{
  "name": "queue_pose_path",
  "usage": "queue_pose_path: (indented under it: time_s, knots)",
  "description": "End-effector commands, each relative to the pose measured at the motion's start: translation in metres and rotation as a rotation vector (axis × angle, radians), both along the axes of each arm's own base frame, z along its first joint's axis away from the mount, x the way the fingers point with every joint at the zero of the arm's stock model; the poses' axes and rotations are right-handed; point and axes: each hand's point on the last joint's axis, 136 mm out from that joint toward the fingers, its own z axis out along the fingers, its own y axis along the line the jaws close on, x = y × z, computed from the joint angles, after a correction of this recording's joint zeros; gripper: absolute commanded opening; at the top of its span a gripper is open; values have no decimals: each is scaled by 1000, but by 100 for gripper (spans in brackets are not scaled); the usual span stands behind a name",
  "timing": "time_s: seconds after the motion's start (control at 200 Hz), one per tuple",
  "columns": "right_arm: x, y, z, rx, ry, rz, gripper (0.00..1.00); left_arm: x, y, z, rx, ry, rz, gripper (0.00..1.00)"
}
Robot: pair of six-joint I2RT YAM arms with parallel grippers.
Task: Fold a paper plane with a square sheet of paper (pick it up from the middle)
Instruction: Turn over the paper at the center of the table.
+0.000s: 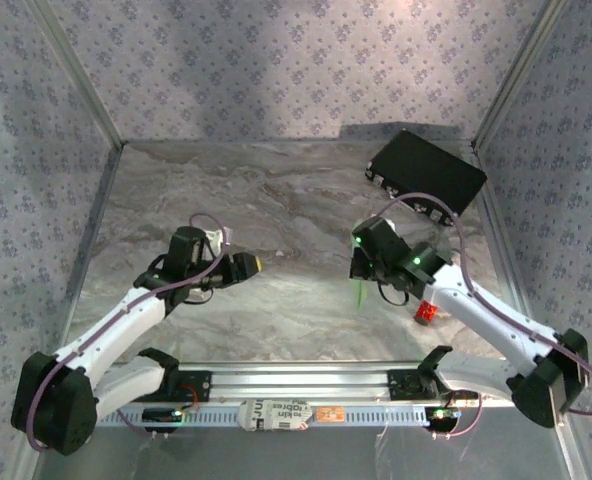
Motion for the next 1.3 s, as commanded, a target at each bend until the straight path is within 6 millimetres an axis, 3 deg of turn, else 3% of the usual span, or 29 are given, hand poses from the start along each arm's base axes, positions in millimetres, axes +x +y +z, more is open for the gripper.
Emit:
queue_pose_path:
  time_s: [0.0,0.26,0.505,0.65,0.675,0.939,1.049,1.154,1.299]
  knots:
    - [5,-19,-5,-242,37,48,4,6,10,8,-16,-44,69,58]
    - [21,-25,-16,-470,-31,29,4,13,22,-7,52,-5,101,61]
    - [25,-4,-31,-569,-37,66,4,22,28,-2,31,-8,136,61]
    - [23,15,-50,-630,-7,113,5,21,46,-9,55,22,206,62]
    - [28,25,-45,-617,-24,115,6,21,49,-10,58,32,219,62]
    - [27,79,-83,-684,21,193,8,34,65,-2,61,31,291,63]
    - [24,109,-97,-612,47,239,11,38,68,3,72,33,314,62]
    - [21,140,-104,-437,70,276,18,41,69,8,68,25,323,62]
    - [21,170,-86,-119,75,309,46,42,63,11,40,36,295,63]
